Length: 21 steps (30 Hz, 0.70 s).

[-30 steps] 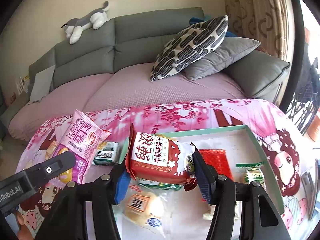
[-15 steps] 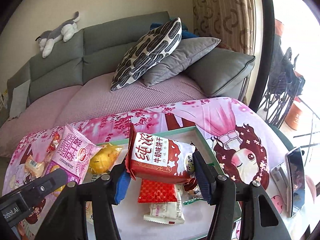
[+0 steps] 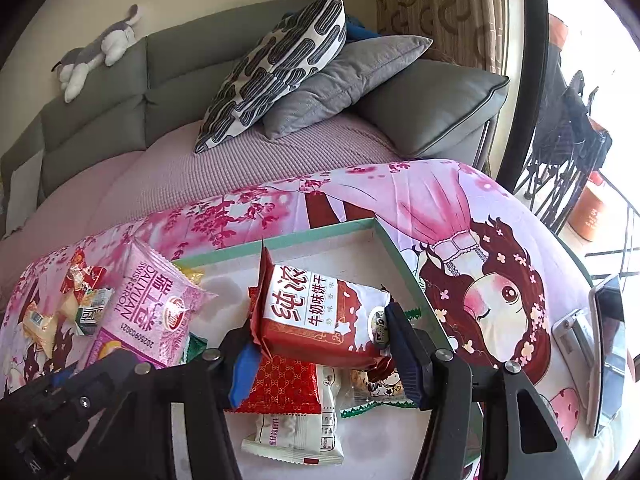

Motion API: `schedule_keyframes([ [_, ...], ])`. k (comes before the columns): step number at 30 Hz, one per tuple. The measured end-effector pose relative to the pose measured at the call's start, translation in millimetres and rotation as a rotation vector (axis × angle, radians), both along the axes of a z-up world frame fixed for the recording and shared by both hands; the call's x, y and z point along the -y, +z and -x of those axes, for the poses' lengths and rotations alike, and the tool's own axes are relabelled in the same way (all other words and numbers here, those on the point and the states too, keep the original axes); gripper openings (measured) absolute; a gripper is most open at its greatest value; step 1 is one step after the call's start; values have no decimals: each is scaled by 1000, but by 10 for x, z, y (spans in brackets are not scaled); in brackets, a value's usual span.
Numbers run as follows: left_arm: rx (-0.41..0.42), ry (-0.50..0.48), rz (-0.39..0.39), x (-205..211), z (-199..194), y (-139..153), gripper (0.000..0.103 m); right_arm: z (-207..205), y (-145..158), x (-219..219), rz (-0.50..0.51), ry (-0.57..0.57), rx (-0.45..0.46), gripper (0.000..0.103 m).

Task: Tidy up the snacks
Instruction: 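Open both grippers to drop the pink bag and red-white box into the tray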

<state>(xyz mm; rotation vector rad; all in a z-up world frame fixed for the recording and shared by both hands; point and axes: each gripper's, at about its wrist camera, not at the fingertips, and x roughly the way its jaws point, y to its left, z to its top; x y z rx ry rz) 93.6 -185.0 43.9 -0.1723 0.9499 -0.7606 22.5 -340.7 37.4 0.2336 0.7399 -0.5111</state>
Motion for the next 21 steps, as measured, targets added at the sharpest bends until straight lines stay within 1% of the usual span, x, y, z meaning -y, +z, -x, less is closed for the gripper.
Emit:
schedule_keyframes([
  [6,-16,2,-22,48,-3,-57,31,-44,-104,43,-42,3,-25,62],
  [10,-13,-6,-30,61,18,-41,33,-57,-80,-4,-27,18,-26,64],
  [11,-13,-4,-30,57,21,-34,35,-59,-74,-16,-18,20,-30,65],
  [12,-13,-2,-31,51,22,-26,40,-60,-69,-27,-10,19,-34,67],
  [14,-14,0,-37,37,25,-13,45,-61,-63,-30,-3,14,-38,70],
  [18,3,10,-49,-8,34,52,46,-46,-40,-28,-4,11,-41,75],
  [21,33,37,-82,-60,42,134,49,-40,-13,-37,-4,11,-49,75],
])
